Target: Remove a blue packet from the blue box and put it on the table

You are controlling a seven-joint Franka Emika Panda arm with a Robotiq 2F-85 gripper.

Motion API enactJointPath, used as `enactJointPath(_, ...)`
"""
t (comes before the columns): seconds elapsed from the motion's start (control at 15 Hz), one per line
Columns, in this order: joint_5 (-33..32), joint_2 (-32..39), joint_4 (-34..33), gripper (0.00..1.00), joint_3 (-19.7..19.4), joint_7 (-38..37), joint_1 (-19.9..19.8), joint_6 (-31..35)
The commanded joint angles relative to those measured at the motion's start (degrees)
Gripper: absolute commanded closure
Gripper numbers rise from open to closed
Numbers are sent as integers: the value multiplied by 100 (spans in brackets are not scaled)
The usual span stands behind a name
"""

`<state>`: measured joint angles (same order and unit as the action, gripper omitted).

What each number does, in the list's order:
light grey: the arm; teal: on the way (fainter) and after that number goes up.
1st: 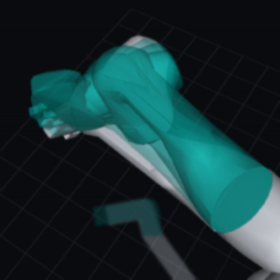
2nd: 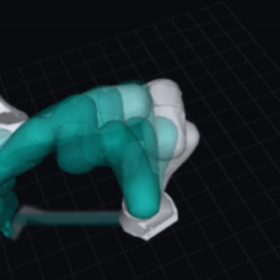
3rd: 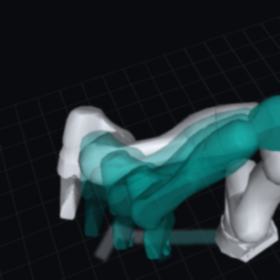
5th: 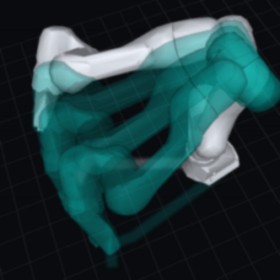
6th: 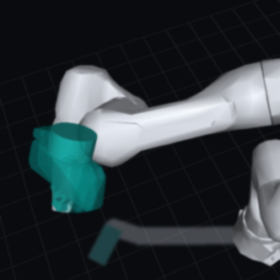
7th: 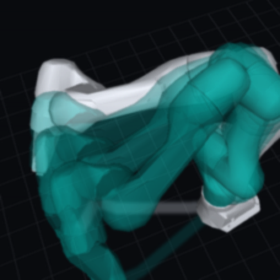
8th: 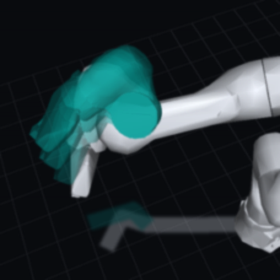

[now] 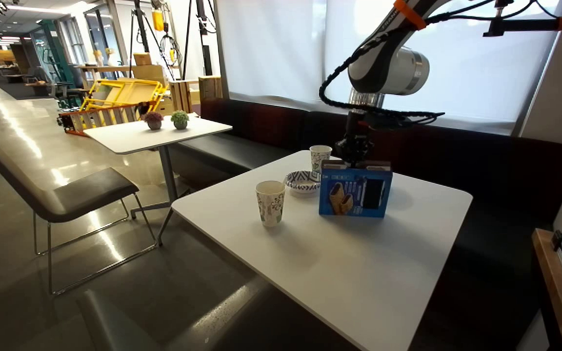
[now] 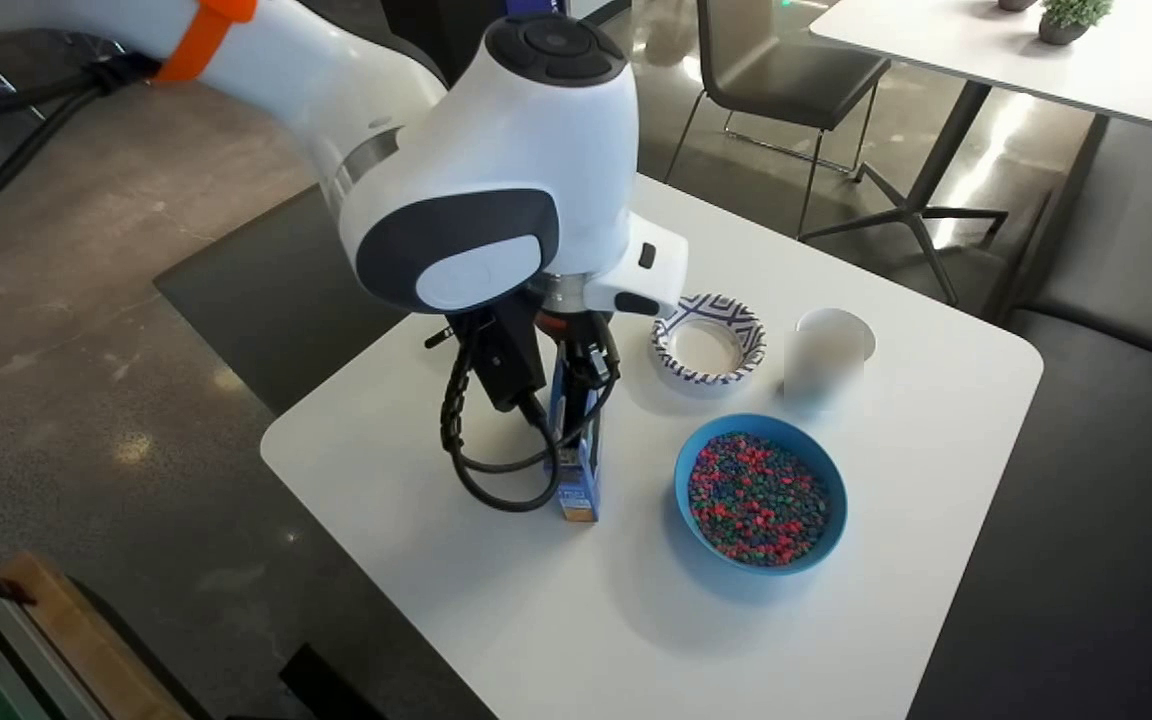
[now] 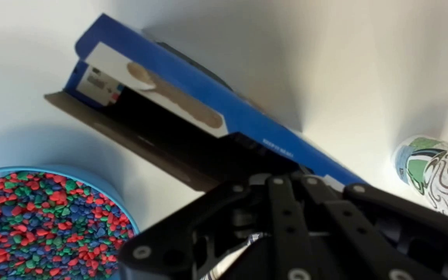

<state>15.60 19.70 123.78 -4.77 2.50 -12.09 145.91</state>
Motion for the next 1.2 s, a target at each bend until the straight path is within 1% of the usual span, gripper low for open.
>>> enactJointPath(0.0,55,86,75,100,-8,-115,28,284)
enactJointPath(0.27,-104,82,181,100,-82,-223,89,577)
enactJointPath(0.53,-100,90,297,100,-66,-196,71,753)
enactJointPath(0.6,-130,95,318,100,-104,-295,99,813)
enactJointPath(0.87,-182,-16,429,100,-300,-1035,253,921)
enactJointPath(1.13,-251,-25,543,100,-549,-1994,462,767)
